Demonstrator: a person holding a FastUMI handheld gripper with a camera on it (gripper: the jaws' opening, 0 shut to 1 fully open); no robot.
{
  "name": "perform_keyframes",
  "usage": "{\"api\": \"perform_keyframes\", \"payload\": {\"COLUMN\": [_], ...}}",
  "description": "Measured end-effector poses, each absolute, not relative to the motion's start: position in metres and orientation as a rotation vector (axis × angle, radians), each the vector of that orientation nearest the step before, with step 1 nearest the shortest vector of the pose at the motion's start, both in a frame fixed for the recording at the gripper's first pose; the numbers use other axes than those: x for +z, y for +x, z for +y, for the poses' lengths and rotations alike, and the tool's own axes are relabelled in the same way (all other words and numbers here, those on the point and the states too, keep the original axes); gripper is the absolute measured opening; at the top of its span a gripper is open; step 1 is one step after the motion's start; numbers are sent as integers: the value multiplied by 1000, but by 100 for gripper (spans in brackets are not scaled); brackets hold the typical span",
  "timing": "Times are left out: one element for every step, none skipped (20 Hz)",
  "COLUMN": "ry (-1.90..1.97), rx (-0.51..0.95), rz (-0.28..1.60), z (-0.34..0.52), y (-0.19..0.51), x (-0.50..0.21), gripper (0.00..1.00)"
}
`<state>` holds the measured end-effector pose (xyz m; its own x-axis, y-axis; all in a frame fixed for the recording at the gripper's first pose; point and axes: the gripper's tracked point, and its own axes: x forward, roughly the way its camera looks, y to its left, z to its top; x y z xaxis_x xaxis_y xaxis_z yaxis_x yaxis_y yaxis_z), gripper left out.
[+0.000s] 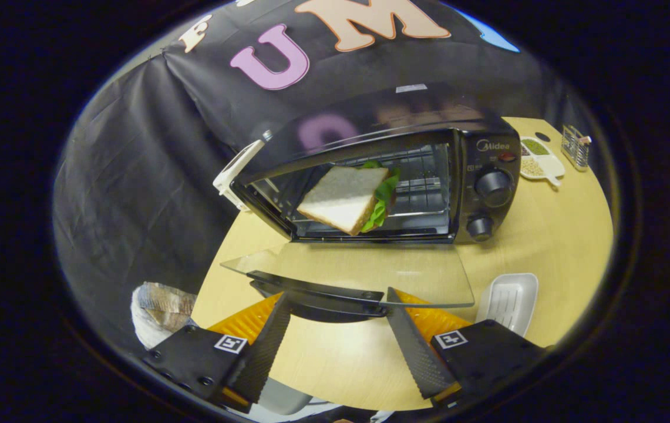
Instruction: Open the toaster oven, put the food inside, and close the toaster oven door.
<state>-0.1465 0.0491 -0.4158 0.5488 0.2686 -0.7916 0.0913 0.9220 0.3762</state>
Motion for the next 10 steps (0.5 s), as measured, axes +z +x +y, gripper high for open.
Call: {"api": "perform_keyframes", "payload": {"ry": [402, 403, 403, 403, 407, 410, 420, 430, 436, 441], "rx": [108, 109, 110, 109, 106, 101, 101, 97, 94, 90], "rz": [985, 977, 970, 962, 952, 949, 943, 937, 931, 924], "z": [49, 48, 47, 47, 46, 45, 46, 46, 45, 44], "y": [-143, -140, -137, -133, -128, -124, -121, -116, -112, -108], "x": [-414, -413, -410, -408, -405, -403, -401, -399, -397, -394], "gripper": [100, 100, 100, 100, 100, 100, 100, 100, 100, 100]}}
